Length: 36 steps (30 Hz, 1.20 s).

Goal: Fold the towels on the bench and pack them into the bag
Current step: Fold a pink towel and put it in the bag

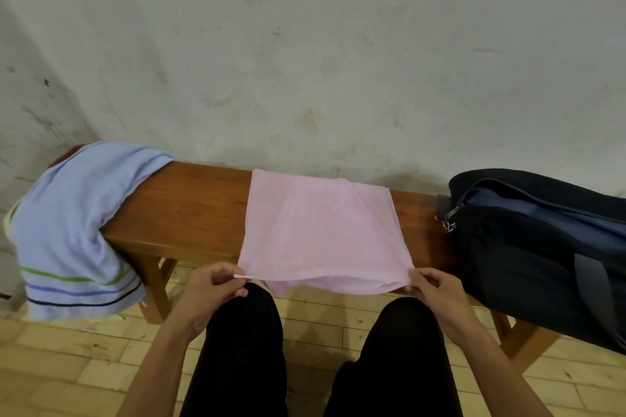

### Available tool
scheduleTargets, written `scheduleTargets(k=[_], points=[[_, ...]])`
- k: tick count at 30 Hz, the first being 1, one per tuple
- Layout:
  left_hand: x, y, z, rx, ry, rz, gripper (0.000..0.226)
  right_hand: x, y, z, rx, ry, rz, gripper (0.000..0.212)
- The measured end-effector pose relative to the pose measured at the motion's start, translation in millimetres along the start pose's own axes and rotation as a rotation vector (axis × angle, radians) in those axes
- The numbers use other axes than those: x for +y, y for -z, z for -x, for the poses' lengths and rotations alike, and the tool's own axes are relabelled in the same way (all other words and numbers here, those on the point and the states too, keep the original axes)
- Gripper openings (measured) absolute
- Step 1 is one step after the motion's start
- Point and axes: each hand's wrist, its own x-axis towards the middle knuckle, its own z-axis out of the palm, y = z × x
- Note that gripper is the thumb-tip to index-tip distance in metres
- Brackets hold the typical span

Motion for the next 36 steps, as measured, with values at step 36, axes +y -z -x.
scheduleTargets(k=[36], points=[[5.8, -33.7, -17.4, 0.243, -0.026, 0.151, 0.029, -45.1, -8.7, 21.0, -0.108, -0.118, -0.466, 0.016]])
